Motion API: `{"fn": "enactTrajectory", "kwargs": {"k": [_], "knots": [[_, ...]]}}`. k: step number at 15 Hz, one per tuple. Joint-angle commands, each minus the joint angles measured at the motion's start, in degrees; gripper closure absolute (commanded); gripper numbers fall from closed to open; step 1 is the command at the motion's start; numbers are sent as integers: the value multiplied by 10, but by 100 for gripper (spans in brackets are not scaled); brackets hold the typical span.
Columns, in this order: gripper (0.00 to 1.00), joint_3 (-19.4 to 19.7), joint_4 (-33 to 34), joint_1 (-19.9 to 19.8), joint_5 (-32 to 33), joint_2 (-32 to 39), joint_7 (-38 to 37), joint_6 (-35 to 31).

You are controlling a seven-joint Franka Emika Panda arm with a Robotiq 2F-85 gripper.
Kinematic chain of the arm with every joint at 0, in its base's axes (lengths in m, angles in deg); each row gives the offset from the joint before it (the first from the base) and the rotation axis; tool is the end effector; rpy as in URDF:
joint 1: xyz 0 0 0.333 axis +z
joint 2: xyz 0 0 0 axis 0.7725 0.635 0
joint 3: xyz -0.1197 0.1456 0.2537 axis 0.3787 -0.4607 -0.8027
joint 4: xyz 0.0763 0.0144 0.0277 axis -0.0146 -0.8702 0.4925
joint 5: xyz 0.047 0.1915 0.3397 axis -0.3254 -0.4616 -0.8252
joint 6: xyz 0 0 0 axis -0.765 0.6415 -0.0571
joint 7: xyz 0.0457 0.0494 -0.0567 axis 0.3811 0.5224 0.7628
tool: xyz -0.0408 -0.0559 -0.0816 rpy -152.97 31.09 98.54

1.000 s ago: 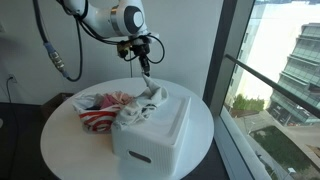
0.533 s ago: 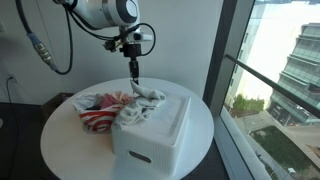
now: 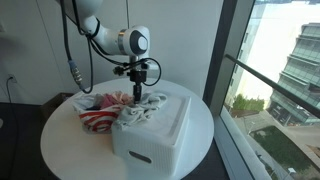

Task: Put the clothes on the white storage box

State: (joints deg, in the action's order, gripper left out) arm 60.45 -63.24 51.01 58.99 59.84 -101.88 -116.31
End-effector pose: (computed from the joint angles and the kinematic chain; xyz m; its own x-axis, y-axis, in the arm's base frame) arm 0.6050 -0.0481 0.2939 0.4576 -0.8862 -0.0726 -0.8365 -0.4568 0.3026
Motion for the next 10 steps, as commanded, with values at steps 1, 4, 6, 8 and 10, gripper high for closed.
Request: {"fn": "enactTrajectory", "kwargs": {"k": [1, 4, 6, 8, 10], "knots": [[64, 8, -13, 0, -14, -24, 3, -10], [42, 7, -55, 13, 2, -105, -5, -8], [26, 1, -64, 25, 30, -148, -10, -21], [12, -15, -37, 27, 29, -148, 8, -34], [1, -32, -5, 31, 19, -122, 36, -62]]}}
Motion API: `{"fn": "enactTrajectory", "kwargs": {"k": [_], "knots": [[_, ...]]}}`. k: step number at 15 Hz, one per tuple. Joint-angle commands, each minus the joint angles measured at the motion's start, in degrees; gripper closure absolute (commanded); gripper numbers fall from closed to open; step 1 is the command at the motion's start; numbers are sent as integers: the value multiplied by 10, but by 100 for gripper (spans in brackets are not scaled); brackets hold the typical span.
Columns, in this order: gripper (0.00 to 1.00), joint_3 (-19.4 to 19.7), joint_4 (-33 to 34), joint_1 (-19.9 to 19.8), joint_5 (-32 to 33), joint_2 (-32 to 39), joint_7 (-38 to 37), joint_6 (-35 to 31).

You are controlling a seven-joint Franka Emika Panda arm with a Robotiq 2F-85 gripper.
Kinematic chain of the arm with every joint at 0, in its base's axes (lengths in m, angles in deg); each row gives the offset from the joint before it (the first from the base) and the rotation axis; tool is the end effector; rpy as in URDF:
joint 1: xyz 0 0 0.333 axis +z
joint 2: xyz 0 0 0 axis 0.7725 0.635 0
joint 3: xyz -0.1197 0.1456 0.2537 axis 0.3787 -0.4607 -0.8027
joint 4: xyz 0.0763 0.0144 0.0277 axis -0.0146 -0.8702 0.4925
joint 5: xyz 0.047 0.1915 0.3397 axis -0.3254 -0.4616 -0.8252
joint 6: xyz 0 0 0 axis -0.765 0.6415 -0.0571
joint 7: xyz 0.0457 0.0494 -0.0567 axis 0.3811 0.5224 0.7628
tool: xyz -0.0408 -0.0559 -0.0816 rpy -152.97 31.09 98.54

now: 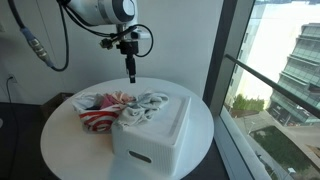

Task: Put the clothes on the white storage box

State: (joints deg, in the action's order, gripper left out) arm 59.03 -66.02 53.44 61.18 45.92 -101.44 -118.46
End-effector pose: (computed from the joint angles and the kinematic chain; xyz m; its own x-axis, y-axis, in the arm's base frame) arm 0.5932 -0.0109 0.4211 0.5433 -0.8377 0.0554 -0.8367 -0.5349 0.1173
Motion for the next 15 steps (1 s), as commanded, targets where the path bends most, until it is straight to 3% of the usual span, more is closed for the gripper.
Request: {"fn": "enactTrajectory", "kwargs": {"k": [1, 8, 15], "knots": [[0, -28, 41, 11, -3, 42, 48, -63], [0, -51, 135, 33, -39, 198, 130, -105], [0, -42, 160, 26, -99, 277, 176, -114]]}}
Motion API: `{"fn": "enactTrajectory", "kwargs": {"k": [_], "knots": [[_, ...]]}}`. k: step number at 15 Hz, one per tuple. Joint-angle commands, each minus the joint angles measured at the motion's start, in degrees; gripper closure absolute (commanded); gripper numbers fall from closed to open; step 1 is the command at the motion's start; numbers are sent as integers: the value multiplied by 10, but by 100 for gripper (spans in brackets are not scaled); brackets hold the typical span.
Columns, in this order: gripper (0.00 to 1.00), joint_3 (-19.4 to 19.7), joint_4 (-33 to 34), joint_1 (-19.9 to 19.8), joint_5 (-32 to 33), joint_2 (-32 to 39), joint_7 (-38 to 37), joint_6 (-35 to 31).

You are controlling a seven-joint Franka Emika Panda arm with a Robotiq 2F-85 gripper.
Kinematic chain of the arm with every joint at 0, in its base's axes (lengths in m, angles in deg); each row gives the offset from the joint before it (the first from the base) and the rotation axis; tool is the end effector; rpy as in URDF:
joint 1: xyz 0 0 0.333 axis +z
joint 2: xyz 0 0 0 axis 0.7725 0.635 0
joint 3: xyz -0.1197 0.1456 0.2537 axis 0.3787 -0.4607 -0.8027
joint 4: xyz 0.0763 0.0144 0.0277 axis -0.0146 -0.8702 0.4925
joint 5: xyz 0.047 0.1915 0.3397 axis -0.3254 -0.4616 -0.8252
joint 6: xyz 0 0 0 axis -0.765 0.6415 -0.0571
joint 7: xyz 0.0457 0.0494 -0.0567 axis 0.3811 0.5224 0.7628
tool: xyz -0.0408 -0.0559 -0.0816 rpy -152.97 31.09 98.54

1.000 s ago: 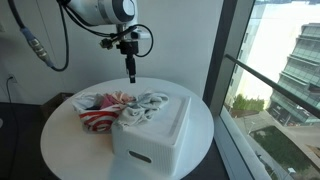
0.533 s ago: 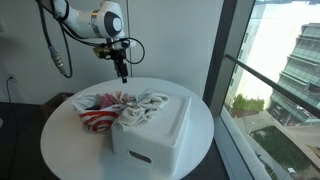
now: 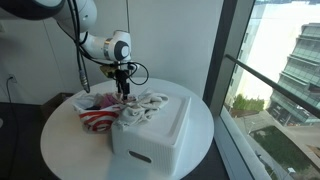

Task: Put the clothes on the white storage box

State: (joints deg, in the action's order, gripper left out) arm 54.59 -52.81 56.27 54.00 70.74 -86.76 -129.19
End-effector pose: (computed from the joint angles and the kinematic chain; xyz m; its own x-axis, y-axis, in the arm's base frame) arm 0.6723 0.0791 0.2616 0.7782 -0.6233 -0.0771 -0.6219 -0.7819 0.0442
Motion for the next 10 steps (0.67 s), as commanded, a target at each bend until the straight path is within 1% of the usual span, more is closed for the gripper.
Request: {"fn": "enactTrajectory", "kwargs": {"k": [1, 2, 3, 4, 7, 8, 9, 10], "knots": [[1, 2, 29, -3, -34, 36, 36, -13], [26, 3, 30, -2, -39, 42, 40, -21], [26, 2, 28, -2, -46, 45, 46, -31], [32, 0, 27, -3, -54, 47, 51, -39], [56, 0, 23, -3, -78, 48, 52, -65], [63, -1, 21, -4, -87, 47, 53, -69], [72, 0, 18, -3, -92, 45, 52, -73], [79, 0, 17, -2, -99, 43, 51, -73]]}}
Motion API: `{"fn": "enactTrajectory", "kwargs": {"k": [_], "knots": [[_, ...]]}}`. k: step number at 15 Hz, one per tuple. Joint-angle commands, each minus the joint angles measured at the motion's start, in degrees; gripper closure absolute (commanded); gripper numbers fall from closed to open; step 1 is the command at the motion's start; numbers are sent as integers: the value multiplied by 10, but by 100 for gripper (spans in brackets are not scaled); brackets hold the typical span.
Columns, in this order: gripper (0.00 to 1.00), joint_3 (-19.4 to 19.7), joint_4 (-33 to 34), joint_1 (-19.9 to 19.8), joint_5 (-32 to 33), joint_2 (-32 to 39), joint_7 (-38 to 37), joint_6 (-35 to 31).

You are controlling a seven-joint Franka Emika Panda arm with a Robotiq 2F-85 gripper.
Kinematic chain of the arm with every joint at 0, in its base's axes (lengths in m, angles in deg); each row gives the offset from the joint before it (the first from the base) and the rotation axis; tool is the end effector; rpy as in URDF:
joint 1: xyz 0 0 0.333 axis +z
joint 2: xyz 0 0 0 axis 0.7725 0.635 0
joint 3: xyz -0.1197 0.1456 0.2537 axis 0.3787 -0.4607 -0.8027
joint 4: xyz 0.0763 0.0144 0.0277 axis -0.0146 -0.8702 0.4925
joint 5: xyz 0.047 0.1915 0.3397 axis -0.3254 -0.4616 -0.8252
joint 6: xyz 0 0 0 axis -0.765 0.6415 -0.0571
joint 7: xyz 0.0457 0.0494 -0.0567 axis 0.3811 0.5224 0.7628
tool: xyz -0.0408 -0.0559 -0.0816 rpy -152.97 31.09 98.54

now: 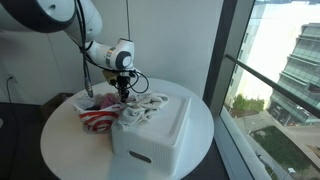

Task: Put the clothes on the white storage box

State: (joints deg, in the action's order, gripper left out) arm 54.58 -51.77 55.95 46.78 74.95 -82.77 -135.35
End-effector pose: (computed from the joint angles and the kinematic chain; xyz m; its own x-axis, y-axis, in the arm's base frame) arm 0.6834 0.0797 0.2283 0.7669 -0.6328 -0.1066 -0.6404 -0.7654 -0.0634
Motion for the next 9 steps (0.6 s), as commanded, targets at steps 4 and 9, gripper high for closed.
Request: {"fn": "enactTrajectory", "kwargs": {"k": [4, 9], "knots": [[100, 1, -14, 4, -35, -44, 7, -3], [97, 20, -49, 11, -19, -157, -32, -3]]}}
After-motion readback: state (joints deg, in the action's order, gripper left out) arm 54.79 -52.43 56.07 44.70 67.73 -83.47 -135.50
